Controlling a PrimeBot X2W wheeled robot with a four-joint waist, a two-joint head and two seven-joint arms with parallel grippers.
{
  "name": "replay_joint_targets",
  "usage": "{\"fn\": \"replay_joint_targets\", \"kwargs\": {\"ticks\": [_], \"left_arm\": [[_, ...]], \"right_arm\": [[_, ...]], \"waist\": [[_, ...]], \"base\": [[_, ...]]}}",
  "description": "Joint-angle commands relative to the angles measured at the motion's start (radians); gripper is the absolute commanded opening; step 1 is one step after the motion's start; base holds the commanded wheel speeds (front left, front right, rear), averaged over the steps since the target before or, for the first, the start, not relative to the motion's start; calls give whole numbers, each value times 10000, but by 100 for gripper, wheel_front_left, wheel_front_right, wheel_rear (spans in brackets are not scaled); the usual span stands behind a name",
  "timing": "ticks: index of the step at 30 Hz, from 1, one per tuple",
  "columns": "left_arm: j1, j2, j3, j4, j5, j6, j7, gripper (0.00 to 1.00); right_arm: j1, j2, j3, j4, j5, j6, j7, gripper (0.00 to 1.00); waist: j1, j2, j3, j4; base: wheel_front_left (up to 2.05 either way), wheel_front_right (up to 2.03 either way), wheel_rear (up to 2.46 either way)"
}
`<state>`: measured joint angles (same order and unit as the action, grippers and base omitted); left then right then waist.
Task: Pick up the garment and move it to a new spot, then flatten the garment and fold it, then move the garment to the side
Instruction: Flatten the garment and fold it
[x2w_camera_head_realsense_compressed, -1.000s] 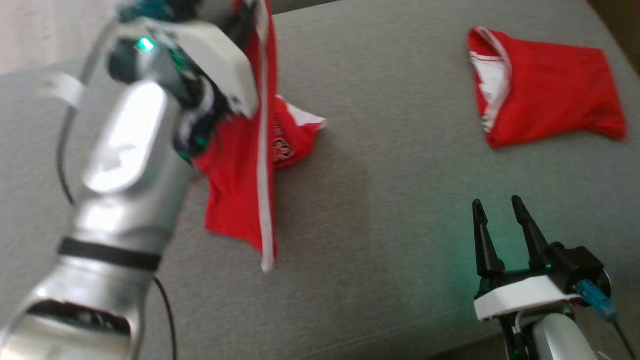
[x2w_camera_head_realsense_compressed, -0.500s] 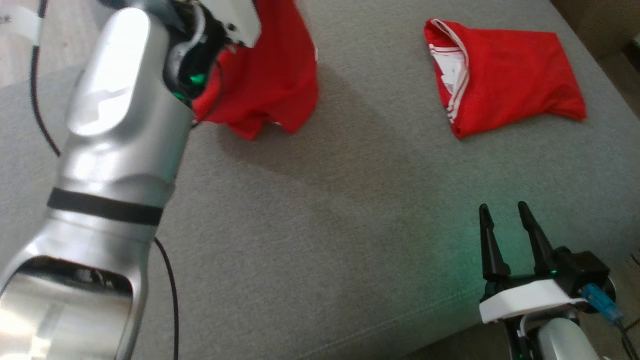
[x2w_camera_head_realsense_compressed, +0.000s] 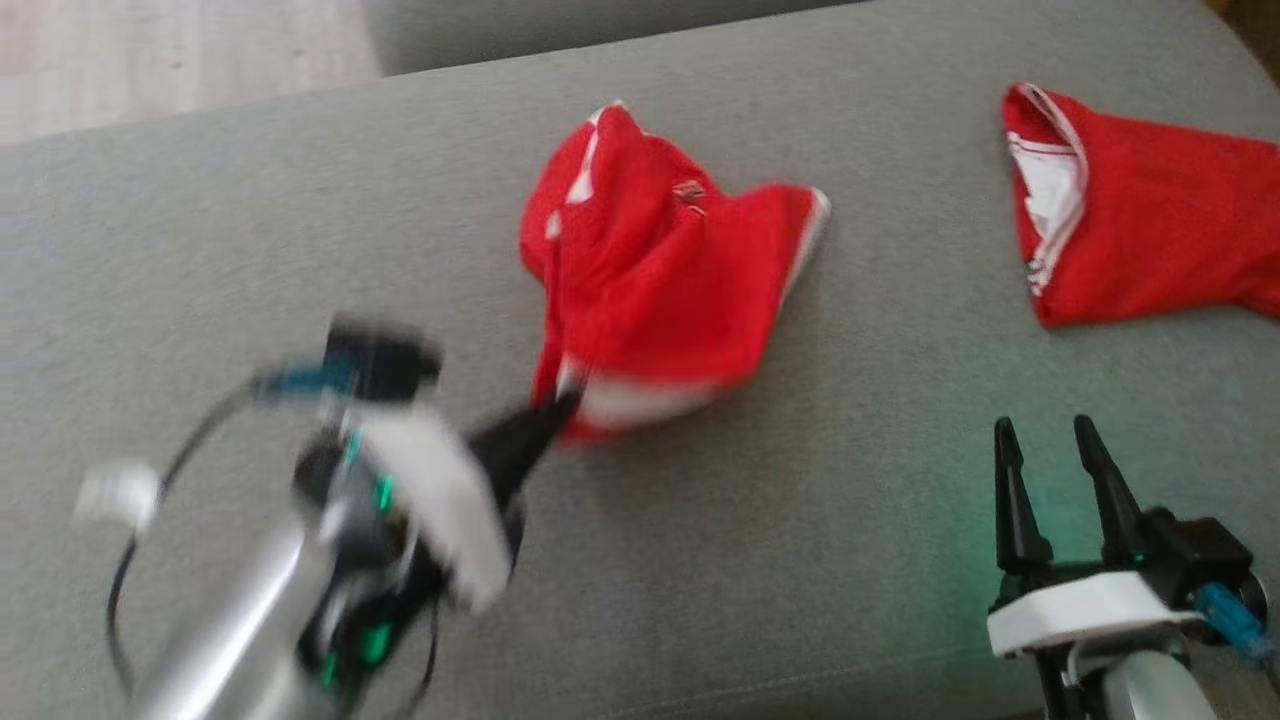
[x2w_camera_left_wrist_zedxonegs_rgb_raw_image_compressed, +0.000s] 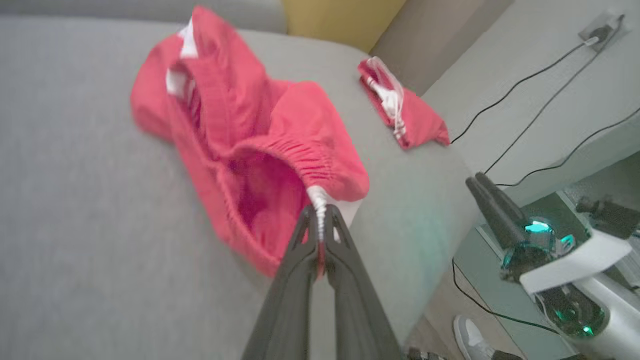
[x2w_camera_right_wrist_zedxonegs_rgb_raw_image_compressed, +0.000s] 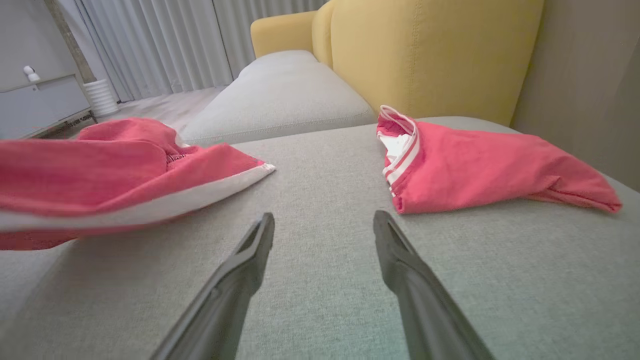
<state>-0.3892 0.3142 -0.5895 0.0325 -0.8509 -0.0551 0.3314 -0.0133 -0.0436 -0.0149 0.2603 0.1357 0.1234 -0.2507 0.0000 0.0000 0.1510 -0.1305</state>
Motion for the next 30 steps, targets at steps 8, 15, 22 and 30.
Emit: {"fn": "replay_joint_targets", "kwargs": {"ticks": [8,15,22,30], "left_arm": [[3240,1376,1042,-1463,-376,1282,-477,0],[3701,902,1483,179,-152,1571,-2027,0],[3653,580,1766,1082,-147,1527,-2938,100],[4103,483,2196,856,-388,1948,-3323,100]], "right_arm": [[231,-66,128,-311,-347,73,-111,100],[191,-66,239,-223,-581,73,-111,100],[275,-66,280,-172,-658,73,-111,100],[375,-66,374,-103,-513,73,-111,100]], "waist": [[0,0,-163,1133],[0,0,-289,1444],[0,0,-314,1421],[0,0,-422,1260]], "base": [[0,0,0],[0,0,0],[0,0,0],[0,0,0]]}}
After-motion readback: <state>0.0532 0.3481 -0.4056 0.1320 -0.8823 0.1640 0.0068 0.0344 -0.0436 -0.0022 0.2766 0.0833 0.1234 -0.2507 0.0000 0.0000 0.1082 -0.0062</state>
